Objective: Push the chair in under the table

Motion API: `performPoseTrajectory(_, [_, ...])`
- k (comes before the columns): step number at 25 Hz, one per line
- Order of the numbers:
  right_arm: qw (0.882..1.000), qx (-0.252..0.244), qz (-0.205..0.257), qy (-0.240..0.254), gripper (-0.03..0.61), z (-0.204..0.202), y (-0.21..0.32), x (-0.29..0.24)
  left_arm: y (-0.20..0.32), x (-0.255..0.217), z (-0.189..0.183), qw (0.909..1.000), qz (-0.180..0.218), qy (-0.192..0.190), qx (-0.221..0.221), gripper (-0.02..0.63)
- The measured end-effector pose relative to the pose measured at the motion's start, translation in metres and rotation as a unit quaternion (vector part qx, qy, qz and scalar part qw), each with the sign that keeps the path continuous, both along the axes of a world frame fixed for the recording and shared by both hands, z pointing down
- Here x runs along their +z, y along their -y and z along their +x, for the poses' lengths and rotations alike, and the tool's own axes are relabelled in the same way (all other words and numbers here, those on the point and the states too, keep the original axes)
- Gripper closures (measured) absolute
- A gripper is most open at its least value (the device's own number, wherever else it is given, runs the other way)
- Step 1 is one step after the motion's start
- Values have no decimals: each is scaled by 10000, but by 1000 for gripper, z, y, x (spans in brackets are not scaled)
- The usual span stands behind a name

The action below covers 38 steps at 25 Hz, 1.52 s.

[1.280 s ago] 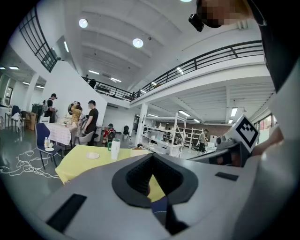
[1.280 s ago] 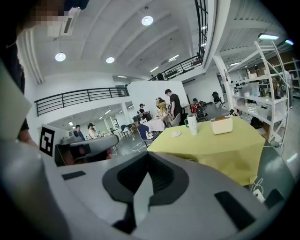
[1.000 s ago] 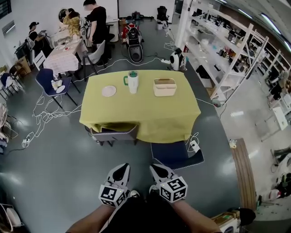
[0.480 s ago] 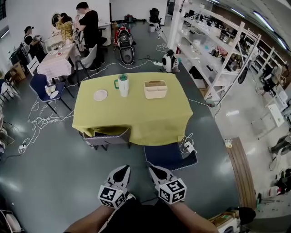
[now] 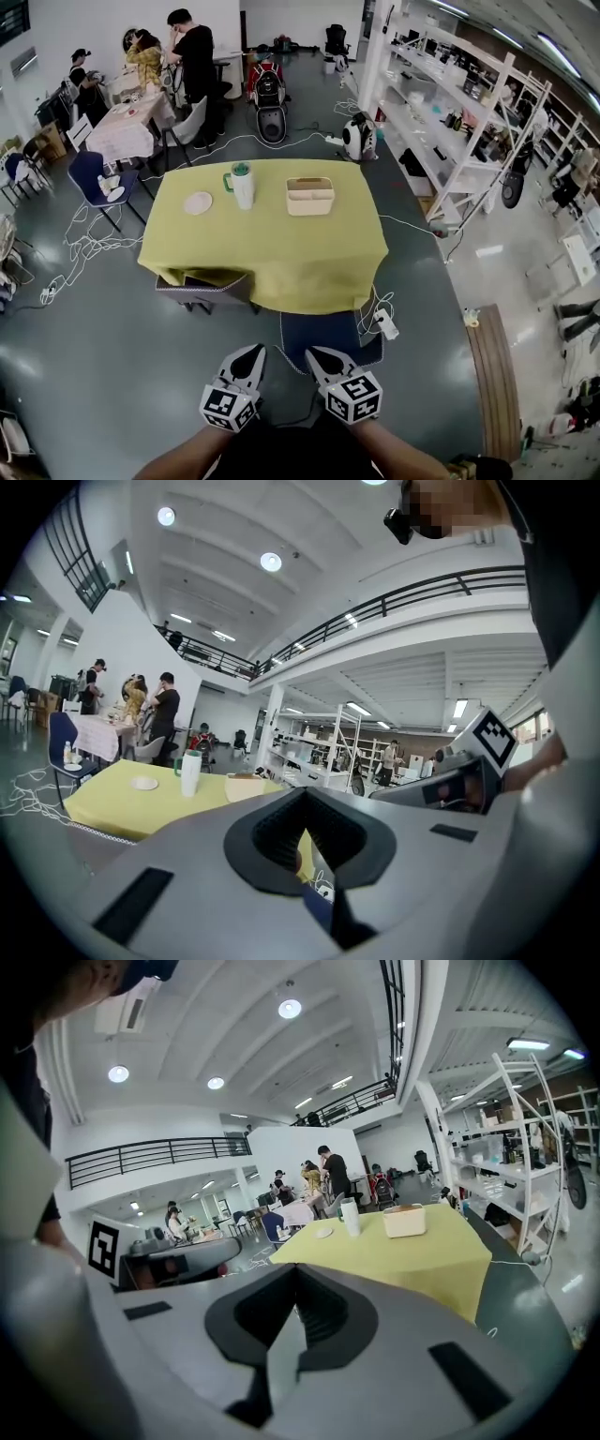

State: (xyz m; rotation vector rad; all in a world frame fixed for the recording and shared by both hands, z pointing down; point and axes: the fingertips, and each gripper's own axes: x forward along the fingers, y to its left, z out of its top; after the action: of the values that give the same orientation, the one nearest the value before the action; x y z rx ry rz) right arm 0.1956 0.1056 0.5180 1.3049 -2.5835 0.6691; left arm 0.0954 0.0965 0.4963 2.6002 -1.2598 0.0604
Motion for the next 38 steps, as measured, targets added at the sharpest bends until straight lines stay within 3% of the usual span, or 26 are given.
performPoseTrajectory(7, [9992,-388,-61,33,566,78,20,2,13,-1,79,9993,-21,127,-360,606])
performPoseTrajectory(15, [9963,-831,-194,65,566,141,26,9,16,1,135,9959,-106,271,-851,606])
performPoseTrajectory(25, [9968,-781,-165,46,566,191,48,7,22,-10,163,9934,-118,469,-1042,606])
performPoseTrajectory(38, [9986,-343,-187,-369,566,210,55,19,33,2,165,9963,-183,665,-510,606])
